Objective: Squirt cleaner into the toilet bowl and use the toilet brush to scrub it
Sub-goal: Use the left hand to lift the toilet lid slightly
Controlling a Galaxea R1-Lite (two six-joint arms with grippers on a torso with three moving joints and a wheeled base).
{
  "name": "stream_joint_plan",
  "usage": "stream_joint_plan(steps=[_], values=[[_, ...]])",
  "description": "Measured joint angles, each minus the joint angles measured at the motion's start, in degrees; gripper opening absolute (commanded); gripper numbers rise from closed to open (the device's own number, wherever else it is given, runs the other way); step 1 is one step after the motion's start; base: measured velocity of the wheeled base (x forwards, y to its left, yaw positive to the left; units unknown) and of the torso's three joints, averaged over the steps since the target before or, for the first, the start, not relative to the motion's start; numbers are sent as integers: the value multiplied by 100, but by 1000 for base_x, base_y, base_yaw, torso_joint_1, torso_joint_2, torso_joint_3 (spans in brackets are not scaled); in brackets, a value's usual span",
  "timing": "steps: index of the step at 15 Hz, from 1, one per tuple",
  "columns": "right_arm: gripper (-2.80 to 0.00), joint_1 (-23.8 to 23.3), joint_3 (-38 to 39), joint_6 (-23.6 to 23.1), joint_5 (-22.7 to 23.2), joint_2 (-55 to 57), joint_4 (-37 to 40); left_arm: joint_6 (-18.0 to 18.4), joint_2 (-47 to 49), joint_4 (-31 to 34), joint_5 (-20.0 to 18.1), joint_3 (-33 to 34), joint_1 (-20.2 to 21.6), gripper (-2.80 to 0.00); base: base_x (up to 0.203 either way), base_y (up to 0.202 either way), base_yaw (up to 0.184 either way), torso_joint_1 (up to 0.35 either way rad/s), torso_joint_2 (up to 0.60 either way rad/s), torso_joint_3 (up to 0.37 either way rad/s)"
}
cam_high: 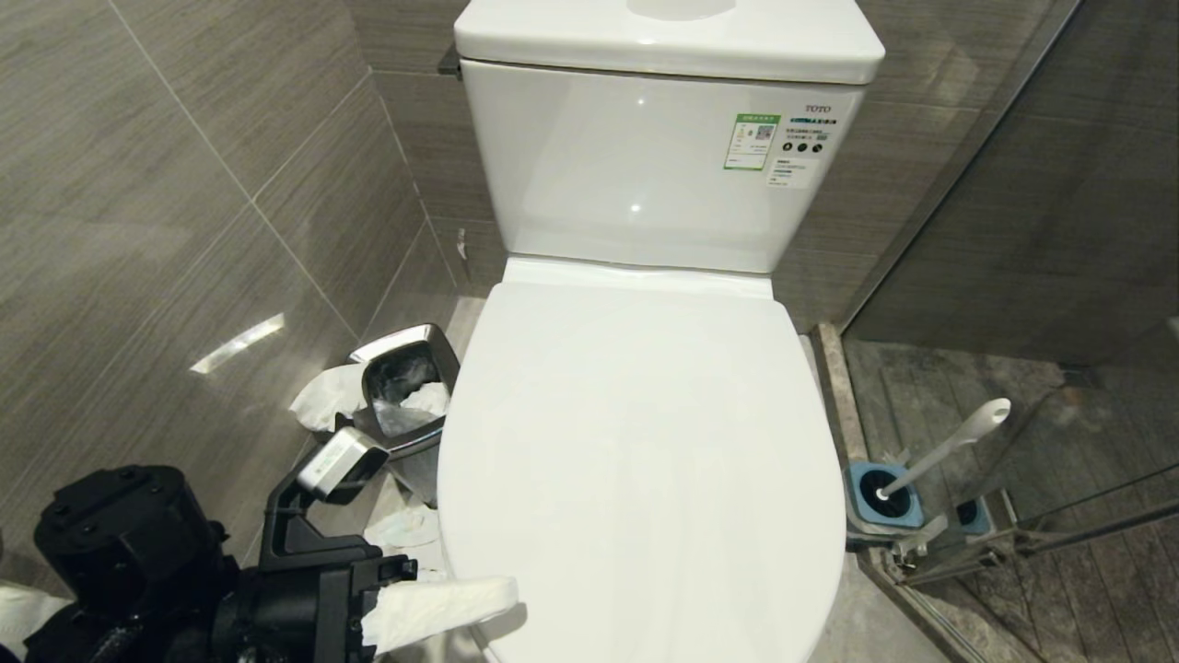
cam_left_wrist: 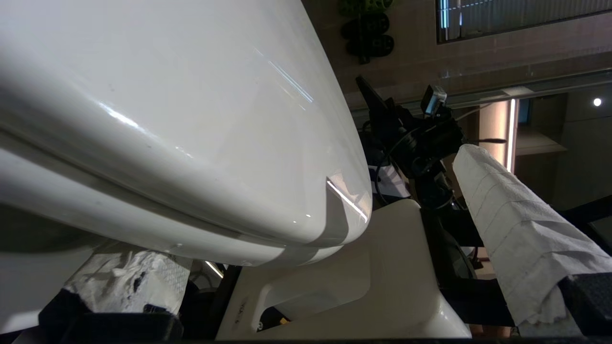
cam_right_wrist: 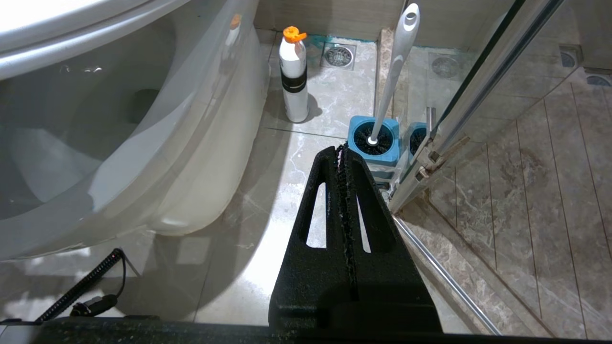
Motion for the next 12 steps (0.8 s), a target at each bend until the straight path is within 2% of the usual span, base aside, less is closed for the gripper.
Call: stream_joint_plan(steps=[3,8,12], values=[[-280,0,0,0,0,0,0,15,-79,2,107,-28,-178,0,0,0,0,0,0,0],[-280,0,0,0,-1,0,-2,26,-130,30,816,-224,-693,0,0,0,0,0,0,0],[-280,0,2,-1,0,0,-1,17,-232,7,929,-265,-824,0,0,0,0,0,0,0]])
